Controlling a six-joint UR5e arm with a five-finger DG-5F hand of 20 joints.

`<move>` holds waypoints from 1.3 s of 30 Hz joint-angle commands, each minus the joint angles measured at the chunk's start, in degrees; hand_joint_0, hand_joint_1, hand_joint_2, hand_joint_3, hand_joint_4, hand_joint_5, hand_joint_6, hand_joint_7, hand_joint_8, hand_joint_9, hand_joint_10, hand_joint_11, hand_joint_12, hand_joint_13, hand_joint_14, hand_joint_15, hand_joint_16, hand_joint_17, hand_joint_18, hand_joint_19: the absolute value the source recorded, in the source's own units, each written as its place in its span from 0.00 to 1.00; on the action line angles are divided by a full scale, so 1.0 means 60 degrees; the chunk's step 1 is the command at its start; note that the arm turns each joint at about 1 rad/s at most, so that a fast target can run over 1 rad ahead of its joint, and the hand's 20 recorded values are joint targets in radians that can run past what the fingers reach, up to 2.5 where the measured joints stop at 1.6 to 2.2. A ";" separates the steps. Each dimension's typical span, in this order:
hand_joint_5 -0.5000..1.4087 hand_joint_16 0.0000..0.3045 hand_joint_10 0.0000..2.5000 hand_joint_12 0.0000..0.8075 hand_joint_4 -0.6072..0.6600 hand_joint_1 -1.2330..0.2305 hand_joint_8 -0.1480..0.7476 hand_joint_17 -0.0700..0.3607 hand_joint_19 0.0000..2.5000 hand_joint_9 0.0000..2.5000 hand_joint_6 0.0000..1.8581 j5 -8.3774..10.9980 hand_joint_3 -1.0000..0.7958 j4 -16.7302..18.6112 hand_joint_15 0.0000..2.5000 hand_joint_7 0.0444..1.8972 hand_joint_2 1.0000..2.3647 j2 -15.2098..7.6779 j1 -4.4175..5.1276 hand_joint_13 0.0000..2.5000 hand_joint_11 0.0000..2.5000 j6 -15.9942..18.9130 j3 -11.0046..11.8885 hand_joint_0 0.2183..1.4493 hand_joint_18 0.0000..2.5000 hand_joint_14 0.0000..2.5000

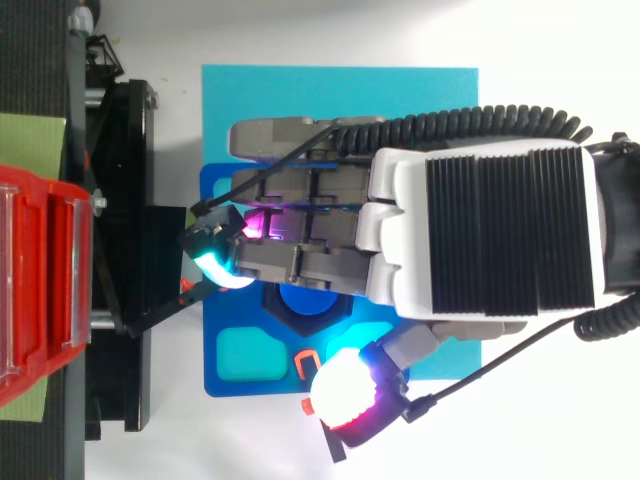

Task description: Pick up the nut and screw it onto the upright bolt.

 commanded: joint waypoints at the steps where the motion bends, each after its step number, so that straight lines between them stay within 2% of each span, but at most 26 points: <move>1: 0.24 0.03 0.00 0.22 0.70 0.64 0.41 0.21 0.00 0.26 0.27 -0.0003 0.28 -0.0067 0.00 0.52 0.00 0.0000 -0.0024 0.27 0.00 0.0000 0.0000 0.23 0.07 0.00; 15: 0.25 0.02 0.00 0.21 0.65 0.63 0.43 0.20 0.00 0.30 0.27 -0.0018 0.28 -0.0228 0.00 0.72 0.00 0.0000 -0.0068 0.30 0.00 0.0000 0.0000 0.24 0.11 0.00; 24: 0.27 0.02 0.00 0.21 0.61 0.62 0.43 0.19 0.00 0.33 0.27 -0.0208 0.28 -0.0272 0.00 0.83 0.00 0.0000 -0.0214 0.32 0.00 0.0000 0.0000 0.25 0.13 0.00; 30: 0.27 0.01 0.00 0.19 0.58 0.61 0.44 0.18 0.00 0.38 0.29 -0.0369 0.28 -0.0272 0.00 0.84 0.00 0.0000 -0.0346 0.35 0.00 -0.0015 0.0014 0.25 0.16 0.00; 32: 0.27 0.01 0.00 0.18 0.57 0.61 0.45 0.18 0.00 0.40 0.30 -0.0501 0.28 -0.0272 0.00 0.84 0.00 0.0000 -0.0478 0.36 0.00 -0.0029 0.0014 0.25 0.17 0.00; 34: 0.28 0.01 0.00 0.18 0.56 0.61 0.45 0.17 0.00 0.42 0.30 -0.0545 0.28 -0.0272 0.00 0.82 0.00 0.0015 -0.0507 0.37 0.00 -0.0029 0.0029 0.25 0.19 0.00; 37: 0.28 0.00 0.00 0.16 0.54 0.60 0.44 0.16 0.00 0.47 0.31 -0.0662 0.28 -0.0286 0.00 0.79 0.00 0.0000 -0.0610 0.40 0.00 -0.0059 0.0117 0.26 0.22 0.00; 39: 0.29 0.01 0.00 0.14 0.52 0.60 0.44 0.15 0.00 0.52 0.33 -0.0750 0.28 -0.0404 0.00 0.72 0.00 0.0000 -0.0683 0.44 0.00 -0.0132 0.0293 0.26 0.25 0.00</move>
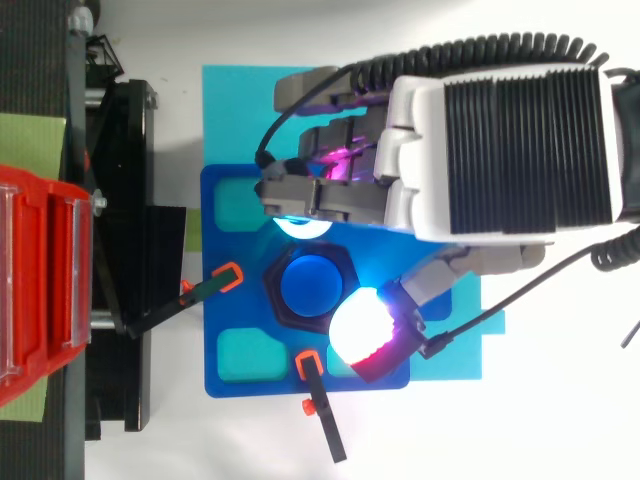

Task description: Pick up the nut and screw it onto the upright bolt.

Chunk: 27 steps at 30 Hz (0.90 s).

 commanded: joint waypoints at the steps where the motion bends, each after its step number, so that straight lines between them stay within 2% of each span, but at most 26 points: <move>1: 0.29 0.01 0.00 0.14 0.52 0.59 0.42 0.15 0.00 0.53 0.34 -0.0133 0.28 -0.0195 0.00 0.71 0.00 -0.0001 -0.0121 0.44 0.00 -0.0109 0.0257 0.26 0.26 0.00; 5: 0.29 0.01 0.00 0.13 0.52 0.59 0.42 0.15 0.00 0.57 0.35 -0.0162 0.28 -0.0707 0.00 0.68 0.00 0.0014 -0.0209 0.46 0.00 -0.0211 0.0637 0.27 0.28 0.00; 7: 0.29 0.00 0.00 0.14 0.55 0.60 0.44 0.15 0.00 0.56 0.31 -0.0162 0.28 -0.1030 0.00 0.77 0.00 -0.0001 -0.0253 0.45 0.00 -0.0270 0.0887 0.26 0.27 0.00; 8: 0.30 0.00 0.00 0.14 0.56 0.60 0.44 0.16 0.00 0.55 0.27 -0.0162 0.28 -0.1117 0.00 0.86 0.00 -0.0001 -0.0267 0.43 0.00 -0.0299 0.0960 0.26 0.26 0.00; 9: 0.29 0.00 0.00 0.15 0.57 0.60 0.44 0.17 0.00 0.54 0.27 -0.0162 0.28 -0.1235 0.00 0.86 0.00 -0.0001 -0.0282 0.43 0.00 -0.0328 0.1062 0.26 0.25 0.00; 11: 0.28 0.01 0.00 0.16 0.61 0.61 0.45 0.17 0.00 0.52 0.27 -0.0162 0.28 -0.1454 0.00 0.77 0.00 -0.0001 -0.0311 0.42 0.00 -0.0387 0.1282 0.25 0.24 0.00; 12: 0.27 0.01 0.00 0.17 0.63 0.61 0.46 0.18 0.00 0.51 0.27 -0.0177 0.28 -0.1454 0.00 0.71 0.00 -0.0001 -0.0311 0.42 0.00 -0.0387 0.1297 0.25 0.24 0.00; 20: 0.24 0.04 0.00 0.19 0.70 0.62 0.45 0.22 0.00 0.48 0.27 -0.0162 0.28 -0.1059 0.00 0.48 0.00 -0.0001 -0.0253 0.38 0.00 -0.0387 0.1311 0.24 0.23 0.00; 23: 0.23 0.05 0.00 0.20 0.67 0.63 0.43 0.23 0.00 0.45 0.27 -0.0118 0.28 -0.0868 0.00 0.39 0.00 -0.0001 -0.0150 0.36 0.00 -0.0372 0.1194 0.24 0.22 0.00; 25: 0.23 0.05 0.00 0.20 0.67 0.63 0.42 0.24 0.00 0.44 0.27 -0.0104 0.28 -0.0810 0.00 0.36 0.00 -0.0001 -0.0121 0.35 0.00 -0.0372 0.1150 0.24 0.21 0.00; 27: 0.22 0.06 0.00 0.21 0.67 0.64 0.43 0.26 0.00 0.40 0.27 -0.0089 0.28 -0.0693 0.00 0.31 0.00 -0.0001 -0.0004 0.31 0.00 -0.0328 0.1062 0.23 0.18 0.00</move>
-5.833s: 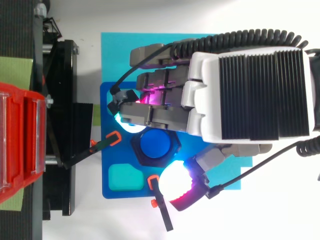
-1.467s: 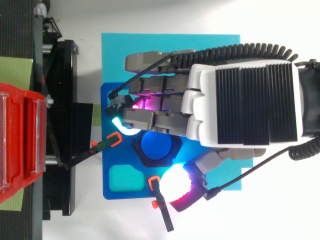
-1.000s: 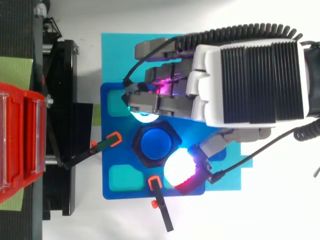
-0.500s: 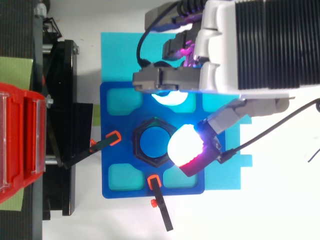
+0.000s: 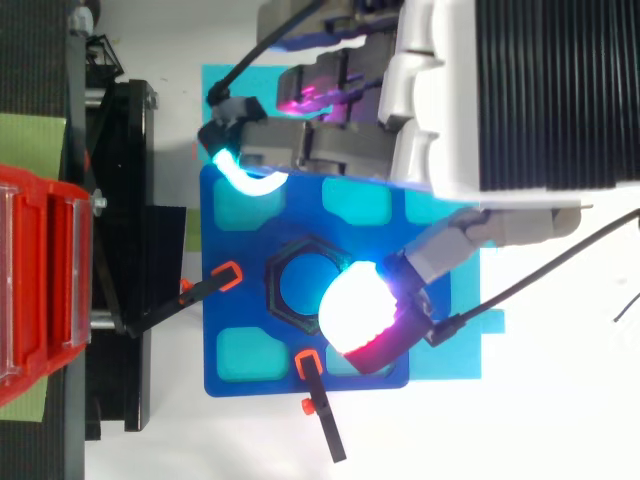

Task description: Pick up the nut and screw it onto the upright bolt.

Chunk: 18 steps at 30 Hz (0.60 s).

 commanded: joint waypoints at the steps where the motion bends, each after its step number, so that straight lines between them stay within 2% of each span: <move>1: 0.22 0.06 0.00 0.21 0.68 0.64 0.43 0.26 0.00 0.40 0.27 0.0042 0.28 0.0158 0.00 0.31 0.00 0.0000 0.0136 0.30 0.00 0.0054 -0.0115 0.22 0.17 0.00; 9: 0.21 0.08 0.00 0.25 0.74 0.65 0.46 0.28 0.00 0.32 0.27 0.0291 0.28 0.0143 0.00 0.25 0.00 0.0000 0.0385 0.25 0.00 0.0112 -0.0129 0.21 0.12 0.00; 12: 0.21 0.08 0.00 0.26 0.74 0.65 0.44 0.28 0.00 0.29 0.27 0.0320 0.28 0.0128 0.00 0.25 0.00 0.0000 0.0429 0.24 0.00 0.0112 -0.0129 0.21 0.11 0.00; 18: 0.20 0.08 0.00 0.27 0.73 0.67 0.41 0.29 0.00 0.25 0.27 0.0525 0.28 0.0158 0.00 0.25 0.00 0.0000 0.0619 0.21 0.00 0.0112 -0.0246 0.20 0.07 0.00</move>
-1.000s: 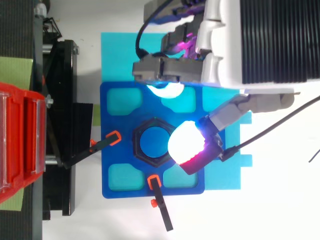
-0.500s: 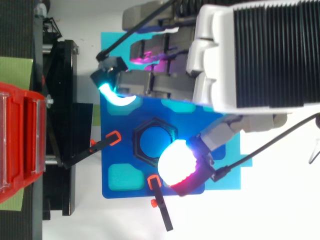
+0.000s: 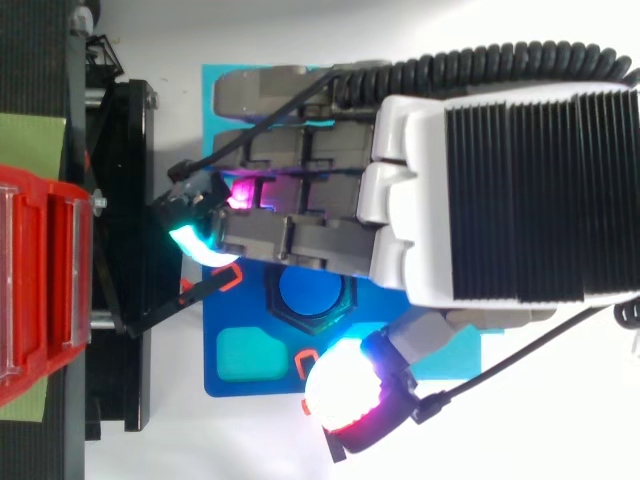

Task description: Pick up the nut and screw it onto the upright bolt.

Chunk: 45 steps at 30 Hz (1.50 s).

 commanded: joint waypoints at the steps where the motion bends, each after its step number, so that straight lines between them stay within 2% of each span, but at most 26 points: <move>1: 0.20 0.09 0.00 0.29 0.73 0.68 0.41 0.30 0.00 0.23 0.27 0.0094 0.28 0.0026 0.00 0.25 0.00 0.0005 0.0101 0.18 0.00 0.0042 -0.0176 0.20 0.04 0.00; 3: 0.19 0.09 0.00 0.31 0.72 0.69 0.40 0.31 0.00 0.19 0.27 0.0197 0.28 0.0128 0.00 0.25 0.00 0.0005 0.0145 0.15 0.00 0.0188 -0.0367 0.20 0.00 0.00; 7: 0.18 0.10 0.00 0.33 0.70 0.70 0.41 0.32 0.00 0.15 0.27 0.0226 0.28 0.0319 0.00 0.25 0.00 0.0005 0.0175 0.12 0.00 0.0276 -0.0455 0.19 0.00 0.00; 8: 0.17 0.10 0.00 0.34 0.66 0.70 0.43 0.33 0.00 0.13 0.27 0.0226 0.28 0.0333 0.00 0.25 0.00 0.0005 0.0175 0.11 0.00 0.0276 -0.0455 0.19 0.00 0.00; 12: 0.16 0.11 0.00 0.37 0.62 0.71 0.50 0.34 0.00 0.11 0.27 0.0226 0.28 0.0319 0.00 0.25 0.00 0.0005 0.0175 0.10 0.00 0.0276 -0.0455 0.19 0.00 0.00; 17: 0.17 0.11 0.00 0.38 0.63 0.71 0.50 0.35 0.00 0.11 0.27 0.0226 0.28 0.0304 0.00 0.25 0.00 0.0005 0.0175 0.10 0.00 0.0276 -0.0455 0.18 0.00 0.00; 27: 0.19 0.12 0.00 0.39 0.62 0.73 0.47 0.35 0.00 0.10 0.27 0.0226 0.28 0.0289 0.00 0.36 0.00 0.0005 0.0175 0.11 0.00 0.0276 -0.0469 0.18 0.00 0.00; 45: 0.20 0.11 0.00 0.38 0.65 0.72 0.46 0.34 0.00 0.14 0.27 0.0241 0.28 0.0216 0.00 0.44 0.00 0.0005 0.0248 0.15 0.00 0.0276 -0.0484 0.19 0.00 0.00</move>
